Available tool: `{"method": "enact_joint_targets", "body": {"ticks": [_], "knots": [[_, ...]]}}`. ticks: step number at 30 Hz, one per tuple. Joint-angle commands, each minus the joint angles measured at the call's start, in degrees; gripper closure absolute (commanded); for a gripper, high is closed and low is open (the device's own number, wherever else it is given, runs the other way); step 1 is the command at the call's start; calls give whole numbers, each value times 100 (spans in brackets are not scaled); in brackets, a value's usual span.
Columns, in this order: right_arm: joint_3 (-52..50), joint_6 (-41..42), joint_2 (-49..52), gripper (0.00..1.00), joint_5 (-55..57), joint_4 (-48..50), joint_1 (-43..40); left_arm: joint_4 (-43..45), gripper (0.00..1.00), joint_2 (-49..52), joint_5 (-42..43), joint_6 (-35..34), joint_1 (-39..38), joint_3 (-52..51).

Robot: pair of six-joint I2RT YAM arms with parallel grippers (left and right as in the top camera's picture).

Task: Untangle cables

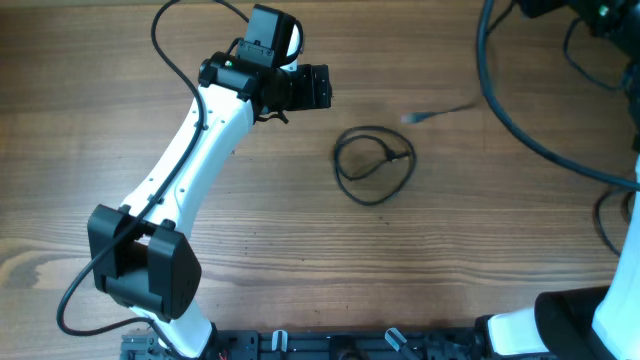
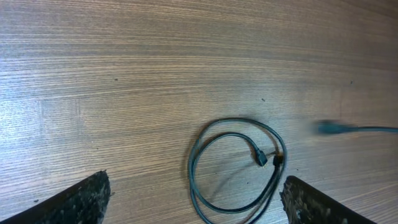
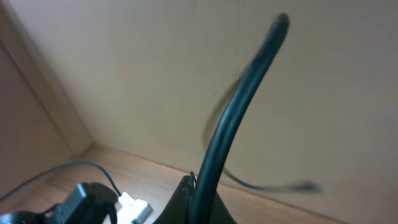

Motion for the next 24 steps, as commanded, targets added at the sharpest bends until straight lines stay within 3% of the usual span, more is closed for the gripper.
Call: {"method": "enact_joint_targets", "body": {"ticks": [1, 3, 9, 24], "knots": [[42, 625, 44, 96, 81, 9, -13, 2, 10, -22, 48, 96, -4, -2], [42, 568, 46, 96, 57, -22, -13, 0, 10, -22, 44, 96, -2, -2], [15, 284, 129, 96, 1836, -24, -162, 4, 8, -20, 26, 96, -2, -2], [15, 166, 1624, 96, 2149, 1808, -2286, 153, 7, -20, -15, 92, 0, -2]]}}
